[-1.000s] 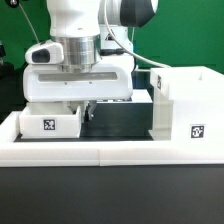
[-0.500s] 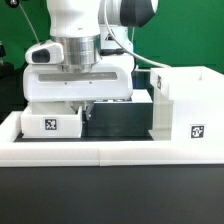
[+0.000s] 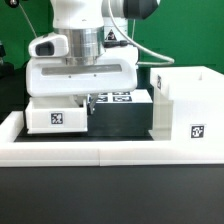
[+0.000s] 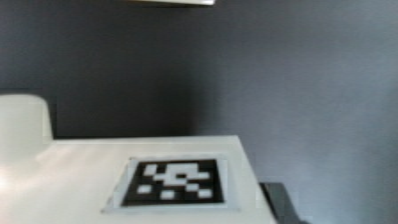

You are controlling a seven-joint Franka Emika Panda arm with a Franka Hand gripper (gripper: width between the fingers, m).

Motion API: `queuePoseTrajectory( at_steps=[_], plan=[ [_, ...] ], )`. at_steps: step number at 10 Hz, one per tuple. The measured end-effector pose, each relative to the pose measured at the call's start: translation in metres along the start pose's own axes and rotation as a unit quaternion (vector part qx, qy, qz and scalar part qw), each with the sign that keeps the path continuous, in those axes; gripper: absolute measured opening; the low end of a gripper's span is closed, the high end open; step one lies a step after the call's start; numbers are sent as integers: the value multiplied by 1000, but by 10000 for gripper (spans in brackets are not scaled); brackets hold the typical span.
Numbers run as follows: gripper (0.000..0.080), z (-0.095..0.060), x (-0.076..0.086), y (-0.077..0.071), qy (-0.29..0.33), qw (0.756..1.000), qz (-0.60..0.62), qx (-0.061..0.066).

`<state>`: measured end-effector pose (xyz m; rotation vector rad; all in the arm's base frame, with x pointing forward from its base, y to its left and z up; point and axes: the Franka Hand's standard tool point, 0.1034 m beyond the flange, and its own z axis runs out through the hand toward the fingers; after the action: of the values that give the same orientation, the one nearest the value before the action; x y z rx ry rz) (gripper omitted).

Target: Assemble drawer

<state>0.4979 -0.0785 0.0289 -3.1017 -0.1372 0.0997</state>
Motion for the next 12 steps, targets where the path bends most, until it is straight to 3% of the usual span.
queuePoseTrajectory(
  at_steps=[4,5,10,12],
  plan=[
    [42,-2,1,1,0,999,-36,2],
    [42,-1,2,2,1,996,-93,-2],
    [42,-5,15,-1,-15,928,-371,-27],
    [42,-5,13,1,-17,905,-423,-27]
  ],
)
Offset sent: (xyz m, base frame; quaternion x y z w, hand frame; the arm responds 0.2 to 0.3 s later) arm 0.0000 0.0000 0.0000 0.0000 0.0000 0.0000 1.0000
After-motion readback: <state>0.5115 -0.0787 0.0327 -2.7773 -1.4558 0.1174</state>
